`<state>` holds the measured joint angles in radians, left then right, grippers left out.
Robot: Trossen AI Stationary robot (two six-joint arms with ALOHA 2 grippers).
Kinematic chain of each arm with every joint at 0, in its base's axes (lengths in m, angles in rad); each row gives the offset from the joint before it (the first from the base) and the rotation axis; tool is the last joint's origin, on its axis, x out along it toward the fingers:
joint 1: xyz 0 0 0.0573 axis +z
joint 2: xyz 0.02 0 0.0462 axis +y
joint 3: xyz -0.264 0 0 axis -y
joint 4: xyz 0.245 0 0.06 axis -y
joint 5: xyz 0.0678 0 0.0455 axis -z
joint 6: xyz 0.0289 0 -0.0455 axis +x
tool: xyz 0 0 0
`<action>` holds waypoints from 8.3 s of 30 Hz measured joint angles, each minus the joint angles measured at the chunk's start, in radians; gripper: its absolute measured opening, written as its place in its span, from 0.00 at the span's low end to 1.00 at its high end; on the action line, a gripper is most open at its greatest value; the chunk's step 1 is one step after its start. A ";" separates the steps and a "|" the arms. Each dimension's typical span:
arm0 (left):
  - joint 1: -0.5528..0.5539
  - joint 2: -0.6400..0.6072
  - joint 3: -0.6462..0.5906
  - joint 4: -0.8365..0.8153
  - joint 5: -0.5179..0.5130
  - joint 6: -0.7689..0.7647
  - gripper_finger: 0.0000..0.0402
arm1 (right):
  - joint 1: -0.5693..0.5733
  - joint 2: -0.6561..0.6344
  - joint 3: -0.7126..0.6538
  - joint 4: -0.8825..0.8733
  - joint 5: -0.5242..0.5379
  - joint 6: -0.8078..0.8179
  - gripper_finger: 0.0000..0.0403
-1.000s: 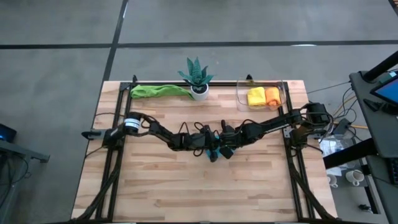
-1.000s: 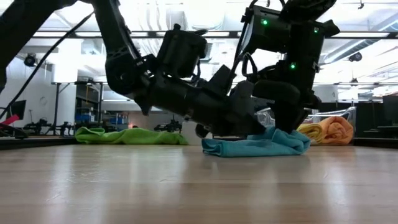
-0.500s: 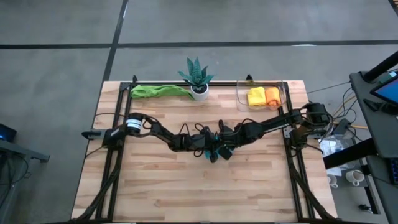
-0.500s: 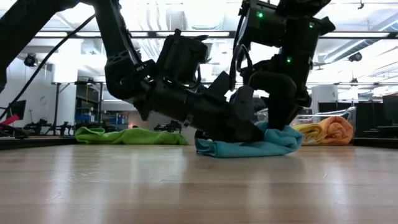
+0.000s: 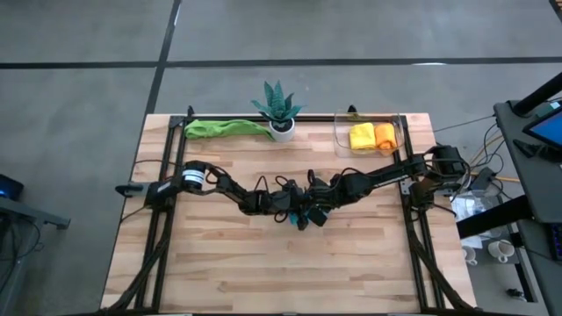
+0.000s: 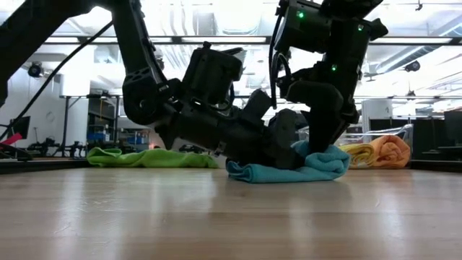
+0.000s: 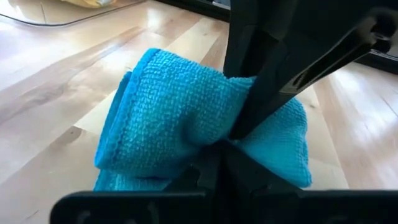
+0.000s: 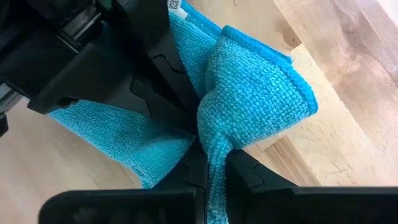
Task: Roll microfiber towels into tight, uniform cylinder then place into a basket
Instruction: Roll the blue microfiber cloth
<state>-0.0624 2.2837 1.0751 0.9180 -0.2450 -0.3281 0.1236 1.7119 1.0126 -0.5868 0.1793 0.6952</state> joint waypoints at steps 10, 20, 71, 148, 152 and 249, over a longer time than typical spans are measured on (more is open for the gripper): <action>-0.007 0.001 0.000 -0.059 -0.028 0.058 0.00 | 0.006 0.000 0.005 0.007 -0.021 -0.025 0.03; -0.054 0.006 -0.005 -0.009 -0.107 0.238 0.00 | 0.008 -0.013 0.013 -0.025 -0.034 -0.068 0.03; -0.080 -0.068 -0.056 -0.032 -0.201 0.308 0.01 | -0.033 -0.008 -0.039 0.247 -0.080 -0.005 0.03; -0.084 -0.453 -0.302 -0.436 -0.208 0.274 0.03 | -0.047 -0.006 -0.041 0.280 -0.081 -0.014 0.03; -0.104 -0.545 -0.359 -0.482 -0.239 0.216 0.00 | -0.048 -0.006 -0.041 0.280 -0.081 -0.011 0.03; -0.095 -0.341 -0.293 -0.402 -0.266 0.238 0.00 | -0.009 0.239 0.402 -0.083 0.023 -0.543 0.41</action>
<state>-0.1574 1.9423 0.7818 0.5159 -0.5106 -0.0906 0.1150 1.9507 1.4151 -0.6701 0.2024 0.1521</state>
